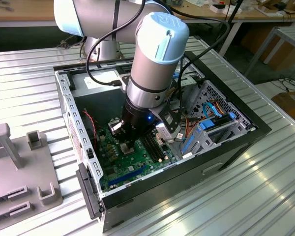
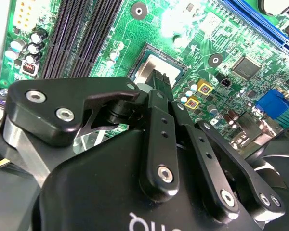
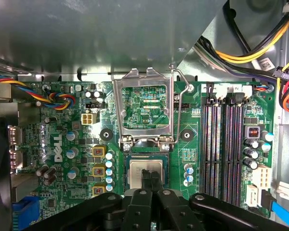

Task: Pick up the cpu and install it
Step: 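Close the cpu cover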

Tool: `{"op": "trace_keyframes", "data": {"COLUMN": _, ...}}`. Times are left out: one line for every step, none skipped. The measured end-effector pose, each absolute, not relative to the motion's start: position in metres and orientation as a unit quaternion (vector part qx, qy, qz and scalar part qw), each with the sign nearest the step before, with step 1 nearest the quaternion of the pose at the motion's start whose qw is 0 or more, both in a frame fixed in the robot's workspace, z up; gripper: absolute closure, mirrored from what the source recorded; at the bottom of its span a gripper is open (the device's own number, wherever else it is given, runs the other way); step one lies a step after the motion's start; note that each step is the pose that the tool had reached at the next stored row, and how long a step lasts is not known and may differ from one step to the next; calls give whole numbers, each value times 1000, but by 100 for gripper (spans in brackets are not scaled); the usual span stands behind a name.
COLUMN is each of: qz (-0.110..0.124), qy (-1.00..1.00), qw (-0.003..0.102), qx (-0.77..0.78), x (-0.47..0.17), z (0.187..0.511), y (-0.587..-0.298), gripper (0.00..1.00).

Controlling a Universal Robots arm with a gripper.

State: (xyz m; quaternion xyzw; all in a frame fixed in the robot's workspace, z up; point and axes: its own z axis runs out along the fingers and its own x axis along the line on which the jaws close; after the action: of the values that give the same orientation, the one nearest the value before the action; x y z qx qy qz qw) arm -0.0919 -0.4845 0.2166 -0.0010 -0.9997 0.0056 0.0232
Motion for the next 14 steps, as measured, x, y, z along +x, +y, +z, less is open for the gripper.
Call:
{"op": "trace_keyframes", "data": {"qz": 6, "qy": -1000, "qw": 23, "qx": -1, "x": -92, "z": 217, "y": -485, "gripper": 89}}
{"op": "trace_keyframes", "data": {"qz": 6, "qy": -1000, "qw": 23, "qx": -1, "x": -92, "z": 217, "y": -485, "gripper": 89}}
{"op": "trace_keyframes", "data": {"qz": 6, "qy": -1000, "qw": 23, "qx": -1, "x": -92, "z": 217, "y": -485, "gripper": 89}}
{"op": "trace_keyframes", "data": {"qz": 6, "qy": -1000, "qw": 23, "qx": -1, "x": -91, "z": 217, "y": -485, "gripper": 89}}
{"op": "trace_keyframes", "data": {"qz": 6, "qy": -1000, "qw": 23, "qx": -1, "x": -91, "z": 217, "y": -485, "gripper": 89}}
{"op": "trace_keyframes", "data": {"qz": 6, "qy": -1000, "qw": 23, "qx": -1, "x": -89, "z": 217, "y": -484, "gripper": 89}}
{"op": "trace_keyframes", "data": {"qz": 6, "qy": -1000, "qw": 23, "qx": -1, "x": -86, "z": 217, "y": -484, "gripper": 89}}
{"op": "trace_keyframes", "data": {"qz": 6, "qy": -1000, "qw": 23, "qx": 1, "x": -83, "z": 217, "y": -484, "gripper": 89}}
{"op": "trace_keyframes", "data": {"qz": 6, "qy": -1000, "qw": 23, "qx": 4, "x": -80, "z": 217, "y": -484, "gripper": 89}}
{"op": "trace_keyframes", "data": {"qz": 6, "qy": -1000, "qw": 23, "qx": 11, "x": -80, "z": 217, "y": -484, "gripper": 89}}
{"op": "trace_keyframes", "data": {"qz": 6, "qy": -1000, "qw": 23, "qx": 20, "x": -79, "z": 217, "y": -484, "gripper": 89}}
{"op": "trace_keyframes", "data": {"qz": 6, "qy": -999, "qw": 23, "qx": 29, "x": -79, "z": 217, "y": -484, "gripper": 89}}
{"op": "trace_keyframes", "data": {"qz": 6, "qy": -999, "qw": 23, "qx": 37, "x": -79, "z": 217, "y": -484, "gripper": 89}}
{"op": "trace_keyframes", "data": {"qz": 7, "qy": -999, "qw": 23, "qx": 46, "x": -78, "z": 217, "y": -484, "gripper": 89}}
